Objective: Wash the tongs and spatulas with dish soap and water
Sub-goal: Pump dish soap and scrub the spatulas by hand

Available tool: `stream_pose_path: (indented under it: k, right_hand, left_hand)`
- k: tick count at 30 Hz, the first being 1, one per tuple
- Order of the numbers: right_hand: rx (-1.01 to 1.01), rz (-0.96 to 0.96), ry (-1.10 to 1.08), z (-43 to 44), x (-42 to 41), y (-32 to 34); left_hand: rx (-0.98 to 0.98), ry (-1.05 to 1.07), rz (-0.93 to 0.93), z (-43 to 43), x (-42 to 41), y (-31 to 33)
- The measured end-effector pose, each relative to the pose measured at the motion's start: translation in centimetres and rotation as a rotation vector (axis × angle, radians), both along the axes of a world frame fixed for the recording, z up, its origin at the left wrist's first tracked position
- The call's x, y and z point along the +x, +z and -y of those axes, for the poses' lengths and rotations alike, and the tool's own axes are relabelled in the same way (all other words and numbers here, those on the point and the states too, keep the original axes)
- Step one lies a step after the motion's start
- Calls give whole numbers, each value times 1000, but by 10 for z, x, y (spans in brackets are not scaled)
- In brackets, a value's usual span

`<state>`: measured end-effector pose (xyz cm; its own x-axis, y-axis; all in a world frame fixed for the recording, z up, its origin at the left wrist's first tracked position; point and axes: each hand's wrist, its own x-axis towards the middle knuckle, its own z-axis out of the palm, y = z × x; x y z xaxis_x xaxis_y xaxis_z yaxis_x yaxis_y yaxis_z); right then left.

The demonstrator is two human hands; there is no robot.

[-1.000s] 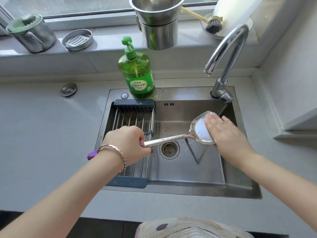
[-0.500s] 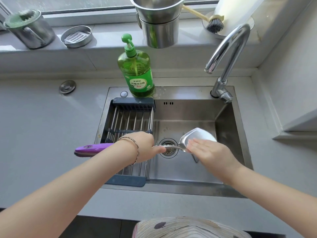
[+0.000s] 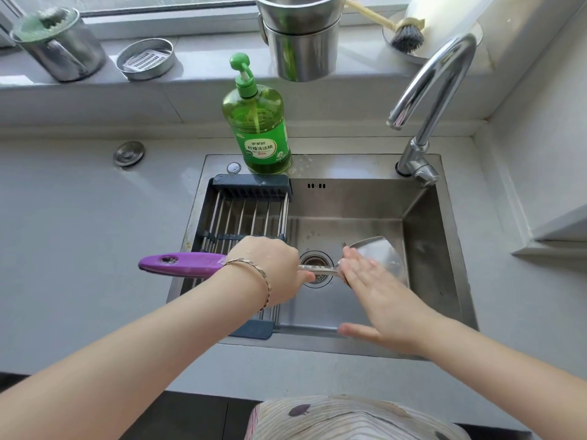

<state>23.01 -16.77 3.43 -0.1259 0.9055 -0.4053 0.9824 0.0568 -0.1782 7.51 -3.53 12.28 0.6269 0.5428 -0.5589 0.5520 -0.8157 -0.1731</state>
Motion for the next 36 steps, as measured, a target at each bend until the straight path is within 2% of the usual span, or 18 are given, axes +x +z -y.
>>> stream_pose_path:
  k: [2,5,9,10,14,15,18,20,22,23,25,29,33,34,35,36]
  right_hand:
    - [50,3,23,-3,9,0]
    - [157,18,-87,-12,27,-3]
    - [41,-146,59,-3,1,11]
    - [85,-114,113,0,3,11]
    - [140,-23,-31,-4,38,5]
    - [107,-29,-18,-6,33,6]
    - [179,-133,80,-5,12,3]
    - [127,-217,61,-10,14,8]
    - [123,-262,-89,-22,29,10]
    - [48,-278,-138,-29,34,16]
    - [-108,-429,-256,-39,40,18]
    - [-267,-596,-489,-48,57,16]
    - [-560,-972,-517,-40,74,30]
    - [-577,-998,-503,-39,75,31]
    - [-542,-918,-465,-41,71,32]
    - [-475,-747,-408,-44,64,31]
  left_hand:
    - [-4,-1,-9,3,-3,1]
    - [-10,3,-13,6,-6,2]
    - [7,-23,-8,7,-1,4]
    - [5,-24,-10,6,-2,4]
    - [-11,-13,-30,8,-8,6]
    - [-10,-21,-27,8,-7,7]
    - [4,-70,-19,8,-1,8]
    - [7,-100,-34,7,-1,10]
    - [14,-140,-41,7,-2,12]
    - [24,-170,-38,7,-3,12]
    - [47,-228,-27,9,-3,11]
    - [11,-210,-27,5,-4,8]
    - [-4,-182,-54,2,-14,7]
    - [-3,-189,-57,3,-15,7]
    - [-2,-202,-59,4,-14,8]
    - [-3,-216,-58,5,-11,9]
